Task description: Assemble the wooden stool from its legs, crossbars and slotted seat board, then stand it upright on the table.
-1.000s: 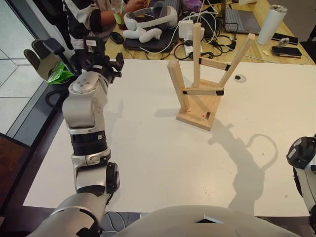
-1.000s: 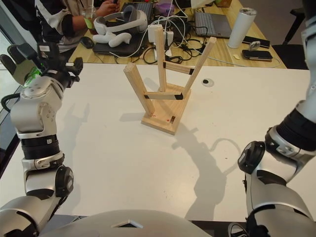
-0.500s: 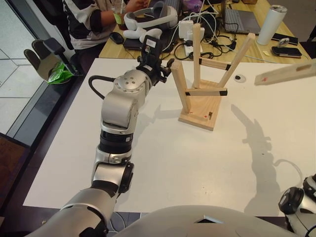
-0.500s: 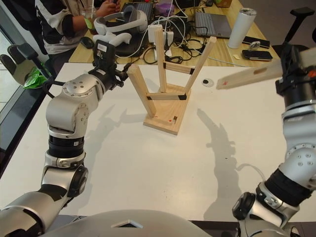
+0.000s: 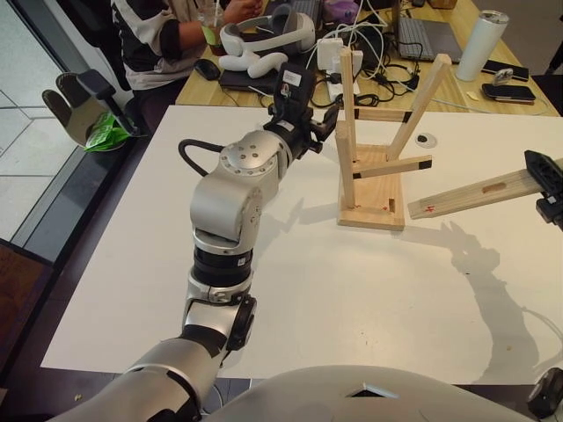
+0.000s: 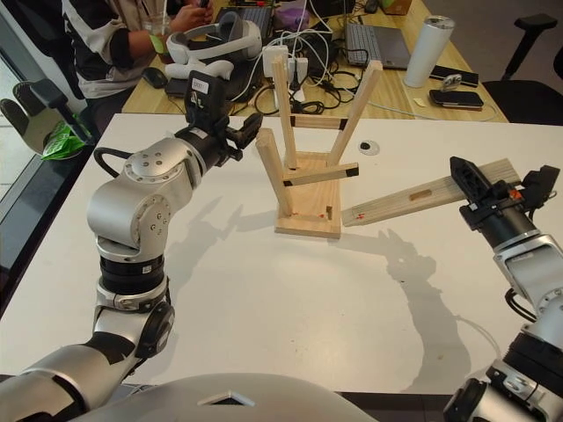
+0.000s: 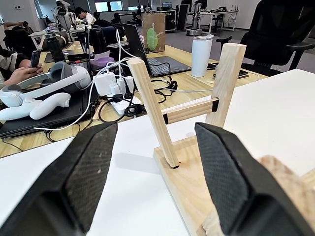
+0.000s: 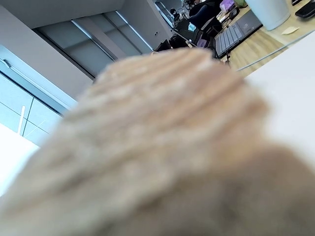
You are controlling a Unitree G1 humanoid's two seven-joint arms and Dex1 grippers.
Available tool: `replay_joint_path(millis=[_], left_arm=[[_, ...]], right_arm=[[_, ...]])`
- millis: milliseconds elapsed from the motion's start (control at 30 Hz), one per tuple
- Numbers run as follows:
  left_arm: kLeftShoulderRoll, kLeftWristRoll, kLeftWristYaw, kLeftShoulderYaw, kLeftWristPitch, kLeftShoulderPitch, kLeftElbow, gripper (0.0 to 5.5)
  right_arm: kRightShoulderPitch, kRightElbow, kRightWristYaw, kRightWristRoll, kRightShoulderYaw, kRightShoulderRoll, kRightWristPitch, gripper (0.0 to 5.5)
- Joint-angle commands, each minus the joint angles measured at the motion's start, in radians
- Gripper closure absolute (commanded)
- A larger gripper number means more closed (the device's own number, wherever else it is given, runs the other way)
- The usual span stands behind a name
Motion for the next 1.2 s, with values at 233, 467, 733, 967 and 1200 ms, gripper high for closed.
replay_joint_path(millis=[233,467,733,967,1200], left_arm=[[-0.061,-0.017,0.031,-0.003,0.032,-0.002,-0.014,2.59],[-0.050,-0.009,0.038,0.007,0.026,0.003,-0.016,2.59],[-0.045,-0.008,0.046,0.020,0.022,-0.003,-0.020,2.59],[-0.052,-0.004,0.058,0.020,0.022,-0.002,-0.018,2.59],[-0.057,0.001,0.080,0.022,0.019,0.012,-0.017,2.59]], right_arm=[[-0.122,0.177,0.122,-0.227,0.134,0.059,-0.164,4.53],[-0.169,0.252,0.231,-0.376,0.206,0.039,-0.238,4.53],[-0.198,0.187,0.261,-0.478,0.288,0.035,-0.227,4.53],[-0.282,0.120,0.191,-0.521,0.365,0.087,-0.195,4.53],[-0.348,0.154,0.205,-0.575,0.403,0.099,-0.199,4.53]])
